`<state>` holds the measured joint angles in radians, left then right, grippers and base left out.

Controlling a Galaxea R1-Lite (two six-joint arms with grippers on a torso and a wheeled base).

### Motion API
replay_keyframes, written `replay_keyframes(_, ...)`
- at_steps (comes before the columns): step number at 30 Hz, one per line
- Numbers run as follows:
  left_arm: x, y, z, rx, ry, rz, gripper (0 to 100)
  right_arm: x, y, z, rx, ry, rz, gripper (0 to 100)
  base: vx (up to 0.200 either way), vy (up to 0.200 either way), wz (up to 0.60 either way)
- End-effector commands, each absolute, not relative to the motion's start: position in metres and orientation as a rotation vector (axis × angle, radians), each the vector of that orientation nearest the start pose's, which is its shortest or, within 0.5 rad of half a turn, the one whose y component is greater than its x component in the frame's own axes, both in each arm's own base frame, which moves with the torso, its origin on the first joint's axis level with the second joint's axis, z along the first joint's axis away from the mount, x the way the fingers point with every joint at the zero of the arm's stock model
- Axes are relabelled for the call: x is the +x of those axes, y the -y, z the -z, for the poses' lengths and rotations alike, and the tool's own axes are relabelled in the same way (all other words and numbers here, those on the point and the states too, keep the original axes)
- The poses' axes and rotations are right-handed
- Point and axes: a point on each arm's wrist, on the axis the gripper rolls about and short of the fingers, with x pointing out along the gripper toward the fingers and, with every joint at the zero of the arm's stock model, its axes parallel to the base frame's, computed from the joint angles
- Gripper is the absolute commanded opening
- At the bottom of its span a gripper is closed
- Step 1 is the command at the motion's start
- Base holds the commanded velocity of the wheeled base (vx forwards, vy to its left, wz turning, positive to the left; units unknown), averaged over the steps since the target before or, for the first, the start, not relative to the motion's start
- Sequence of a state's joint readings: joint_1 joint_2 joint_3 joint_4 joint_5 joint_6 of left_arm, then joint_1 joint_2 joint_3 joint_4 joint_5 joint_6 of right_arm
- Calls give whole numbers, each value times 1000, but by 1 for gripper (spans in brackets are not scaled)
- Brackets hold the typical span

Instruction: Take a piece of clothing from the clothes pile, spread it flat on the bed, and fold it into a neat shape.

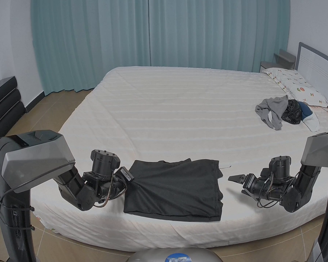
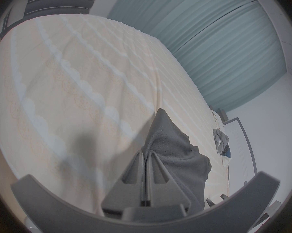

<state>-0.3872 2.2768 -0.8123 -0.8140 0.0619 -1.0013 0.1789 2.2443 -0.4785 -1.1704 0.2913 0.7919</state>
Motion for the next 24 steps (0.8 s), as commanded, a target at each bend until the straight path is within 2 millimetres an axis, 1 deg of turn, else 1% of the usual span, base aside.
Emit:
replay_keyframes(1,342,139,1,-807,-745,-38,0,305,-62,9,786,-752,-196,100,0,0,0)
replay_keyframes(12,338,144,3,-795,-766,-31,0,305,-63,9,785,-752,-198,100,0,0,0)
replay_keyframes(24,336,144,3,-796,-769,-33,0,305,-63,9,785,-752,-198,100,0,0,0)
